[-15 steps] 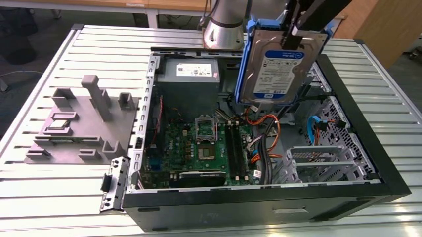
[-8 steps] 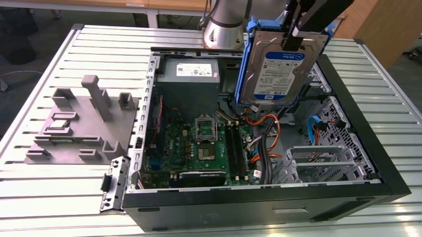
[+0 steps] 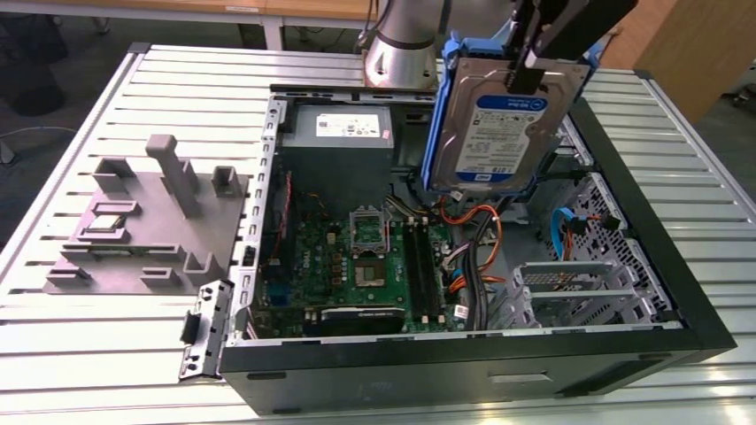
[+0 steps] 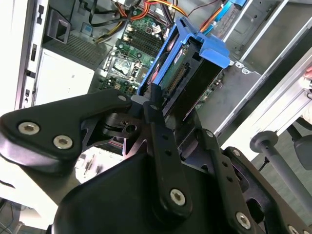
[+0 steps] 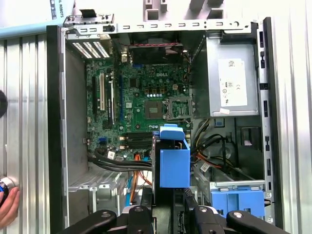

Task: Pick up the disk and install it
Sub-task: 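Pick up the disk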

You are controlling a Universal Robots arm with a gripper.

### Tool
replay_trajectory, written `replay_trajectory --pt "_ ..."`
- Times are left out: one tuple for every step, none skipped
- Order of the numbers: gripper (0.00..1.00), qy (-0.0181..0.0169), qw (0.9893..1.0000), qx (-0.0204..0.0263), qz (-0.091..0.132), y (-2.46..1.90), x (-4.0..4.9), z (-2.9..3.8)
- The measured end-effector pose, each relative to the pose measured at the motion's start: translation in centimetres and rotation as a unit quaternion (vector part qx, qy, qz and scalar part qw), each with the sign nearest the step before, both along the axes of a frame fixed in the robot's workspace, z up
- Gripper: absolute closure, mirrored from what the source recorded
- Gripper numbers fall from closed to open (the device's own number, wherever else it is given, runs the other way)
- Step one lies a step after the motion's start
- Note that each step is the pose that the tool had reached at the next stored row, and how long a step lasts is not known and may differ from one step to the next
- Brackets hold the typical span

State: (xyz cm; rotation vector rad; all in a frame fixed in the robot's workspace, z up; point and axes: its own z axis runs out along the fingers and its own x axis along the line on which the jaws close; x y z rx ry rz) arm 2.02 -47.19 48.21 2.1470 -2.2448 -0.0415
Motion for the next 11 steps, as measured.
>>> replay_trajectory --pt "0.65 0.0000 1.0000 -0.0005 0.000 -0.07 0.00 0.00" --pt "0.65 0.0000 1.0000 -0.0009 0.000 -0.14 0.00 0.00" --pt "0.65 0.0000 1.0000 -0.0014 0.000 -0.21 0.00 0.00" --pt "0.65 0.0000 1.0000 -0.0018 0.000 -0.29 0.00 0.00" --pt "0.65 0.0000 1.0000 -0.0023 0.000 -0.36 0.00 0.00" --pt "0.65 0.0000 1.0000 -0.0026 0.000 -0.44 0.00 0.00" --pt "0.65 0.0000 1.0000 -0.0030 0.000 -0.54 0.00 0.00" --pt "0.65 0.0000 1.0000 -0.0033 0.000 -0.62 0.00 0.00" --pt "0.65 0.0000 1.0000 -0.0036 0.000 -0.71 0.00 0.00" --pt "0.65 0.0000 1.0000 -0.0039 0.000 -0.80 0.00 0.00" --pt "0.65 0.0000 1.0000 -0.0042 0.000 -0.87 0.00 0.00"
